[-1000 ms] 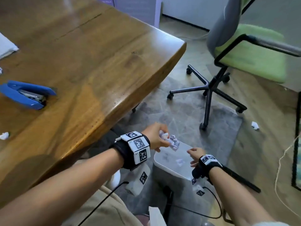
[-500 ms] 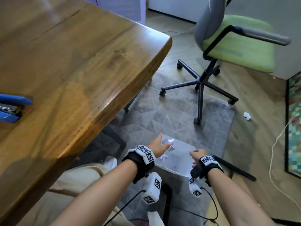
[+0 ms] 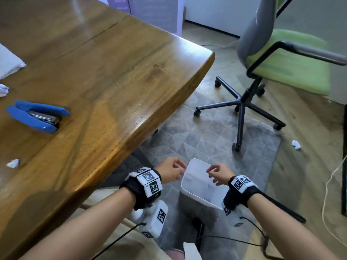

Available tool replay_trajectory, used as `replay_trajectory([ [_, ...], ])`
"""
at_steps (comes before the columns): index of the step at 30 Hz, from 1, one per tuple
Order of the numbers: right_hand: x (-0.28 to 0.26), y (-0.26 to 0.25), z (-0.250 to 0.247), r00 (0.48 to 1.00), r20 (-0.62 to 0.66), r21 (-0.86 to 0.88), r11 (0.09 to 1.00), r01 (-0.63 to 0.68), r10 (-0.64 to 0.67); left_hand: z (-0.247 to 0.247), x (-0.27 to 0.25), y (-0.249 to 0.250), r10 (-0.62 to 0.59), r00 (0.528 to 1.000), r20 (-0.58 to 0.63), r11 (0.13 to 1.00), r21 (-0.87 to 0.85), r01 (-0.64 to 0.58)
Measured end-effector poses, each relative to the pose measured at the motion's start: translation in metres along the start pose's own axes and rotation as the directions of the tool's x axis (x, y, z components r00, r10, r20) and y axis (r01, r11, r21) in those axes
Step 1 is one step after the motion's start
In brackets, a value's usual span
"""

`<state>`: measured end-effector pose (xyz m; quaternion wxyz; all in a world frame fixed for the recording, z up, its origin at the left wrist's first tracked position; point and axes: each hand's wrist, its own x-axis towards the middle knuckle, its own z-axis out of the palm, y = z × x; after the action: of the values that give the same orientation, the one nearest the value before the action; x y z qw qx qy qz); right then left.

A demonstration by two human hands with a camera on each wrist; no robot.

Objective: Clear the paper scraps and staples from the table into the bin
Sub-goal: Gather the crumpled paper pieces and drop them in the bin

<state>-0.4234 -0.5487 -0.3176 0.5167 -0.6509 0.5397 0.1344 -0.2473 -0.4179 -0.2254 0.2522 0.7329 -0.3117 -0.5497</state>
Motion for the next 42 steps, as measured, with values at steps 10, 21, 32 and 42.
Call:
replay_trajectory([
  [10, -0.126, -0.184, -0.028, 0.670, 0.105, -0.098, 0.663, 0.742, -0.734, -0.066, -0.140, 0.033, 0.325, 0.941, -0.096, 0.943, -0.049, -0.330],
  [21, -0.229, -0.344, 0.070, 0.364, 0.476, -0.350, 0.207, 0.914, -0.801, -0.198, -0.323, -0.052, 0.312, 0.769, -0.558, 0.950, 0.204, -0.237],
  [32, -0.202, -0.485, 0.188, 0.459, 0.409, -0.718, 0.032, 0.695, -0.789, -0.320, -0.410, -0.172, -0.044, 0.398, -0.916, 0.954, 0.079, 0.287],
  [42, -0.157, -0.535, 0.231, 0.659, 0.295, -0.855, 0.117, 0.506, -0.692, -0.349, -0.415, -0.214, -0.315, 0.433, -0.844, 0.865, -0.068, 0.497],
])
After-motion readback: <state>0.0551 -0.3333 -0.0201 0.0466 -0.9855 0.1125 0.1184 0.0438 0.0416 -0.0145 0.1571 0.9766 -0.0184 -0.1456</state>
